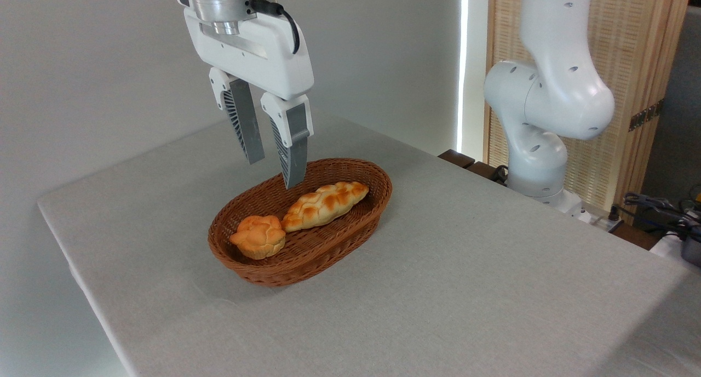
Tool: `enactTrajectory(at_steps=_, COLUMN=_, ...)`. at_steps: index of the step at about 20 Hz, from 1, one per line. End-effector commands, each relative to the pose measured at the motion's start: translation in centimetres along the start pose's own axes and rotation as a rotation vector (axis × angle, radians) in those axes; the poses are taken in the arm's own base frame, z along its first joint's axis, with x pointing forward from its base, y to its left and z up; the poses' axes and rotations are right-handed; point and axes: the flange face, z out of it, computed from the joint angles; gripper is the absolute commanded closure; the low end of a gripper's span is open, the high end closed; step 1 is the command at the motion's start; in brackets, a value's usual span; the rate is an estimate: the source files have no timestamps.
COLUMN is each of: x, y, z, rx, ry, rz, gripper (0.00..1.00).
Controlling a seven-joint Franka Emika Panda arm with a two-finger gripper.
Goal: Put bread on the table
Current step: 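Lower the open gripper toward the small round roll in the basket, then close the gripper on the small round roll inside the basket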
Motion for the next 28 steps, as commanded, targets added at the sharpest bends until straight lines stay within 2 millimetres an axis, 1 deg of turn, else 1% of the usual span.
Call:
enactTrajectory(at_steps=1, x=-0.3, y=-0.2, z=-0.3, rx=-0.008, ry=0.006, rz=0.008, gripper=0.00)
enactTrajectory(at_steps=7, x=-0.2, y=-0.1, z=-0.1, rx=-0.009, ry=0.003, rz=0.010, gripper=0.00)
enactTrajectory(at_steps=10, x=0.1, y=0.3, z=0.0, rx=-0.011, ry=0.006, rz=0.017, gripper=0.00)
enactTrajectory(at_steps=13, x=0.7, y=1.3, z=1.0, rx=-0.023, ry=0.012, rz=0.034, gripper=0.00)
enactTrajectory(at_steps=15, x=1.5, y=2.6, z=2.0, rx=-0.008, ry=0.037, rz=0.054, gripper=0.00)
enactTrajectory(at_steps=16, x=1.6, y=3.0, z=2.8, rx=-0.006, ry=0.041, rz=0.058, gripper=0.00)
enactTrajectory(at_steps=17, x=2.5, y=4.3, z=3.7, rx=-0.011, ry=0.047, rz=0.082, gripper=0.00)
enactTrajectory(at_steps=19, x=3.8, y=5.9, z=6.0, rx=-0.014, ry=0.058, rz=0.112, gripper=0.00)
enactTrajectory(at_steps=20, x=4.6, y=7.1, z=7.8, rx=-0.016, ry=0.063, rz=0.137, gripper=0.00)
enactTrajectory(at_steps=21, x=5.1, y=7.7, z=9.7, rx=-0.003, ry=0.078, rz=0.157, gripper=0.00)
enactTrajectory(at_steps=23, x=6.2, y=9.6, z=13.3, rx=0.020, ry=0.105, rz=0.195, gripper=0.00)
enactTrajectory(at_steps=24, x=6.2, y=10.0, z=14.7, rx=0.030, ry=0.113, rz=0.209, gripper=0.00)
enactTrajectory(at_steps=26, x=6.0, y=10.5, z=16.3, rx=0.033, ry=0.095, rz=0.274, gripper=0.00)
enactTrajectory(at_steps=28, x=5.7, y=10.5, z=17.8, rx=0.022, ry=0.075, rz=0.311, gripper=0.00)
